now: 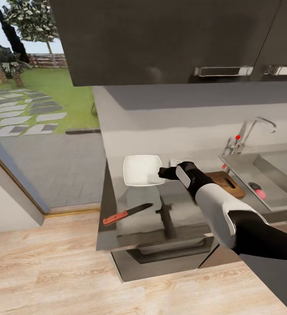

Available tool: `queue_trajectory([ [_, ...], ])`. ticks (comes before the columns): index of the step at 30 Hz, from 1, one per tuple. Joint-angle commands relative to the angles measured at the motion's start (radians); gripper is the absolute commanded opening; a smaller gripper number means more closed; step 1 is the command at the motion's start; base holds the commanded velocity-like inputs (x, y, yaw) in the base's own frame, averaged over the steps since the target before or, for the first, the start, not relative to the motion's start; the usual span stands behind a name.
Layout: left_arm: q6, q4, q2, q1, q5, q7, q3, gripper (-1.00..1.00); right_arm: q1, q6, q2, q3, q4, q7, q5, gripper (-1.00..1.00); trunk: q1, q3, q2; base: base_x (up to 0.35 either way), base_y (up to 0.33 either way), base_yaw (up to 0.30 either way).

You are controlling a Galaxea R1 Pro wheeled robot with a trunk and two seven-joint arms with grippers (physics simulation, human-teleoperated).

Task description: In the kitchen, take the Vidalia onion out of the sink, dice it on the chopping board with the paring knife, put the diced onion into the bowl on the countertop, then place both the paring knife and the chopping board into the sink.

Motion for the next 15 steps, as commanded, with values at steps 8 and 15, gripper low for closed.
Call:
queue_trajectory([
  [8,-0.003,0.000,0.000,0.000,0.000,0.000,0.001,1.00,-0.001,0.005,0.000,-0.008,0.001,0.000,-0.005,-1.00,0.001,-0.002,-0.002,-0.002,0.021,0.000],
  [15,-0.003,0.000,0.000,0.000,0.000,0.000,0.000,1.00,-0.001,0.004,0.001,-0.007,0.024,0.000,-0.004,-1.00,0.001,-0.002,-0.002,-0.249,0.001,0.000],
])
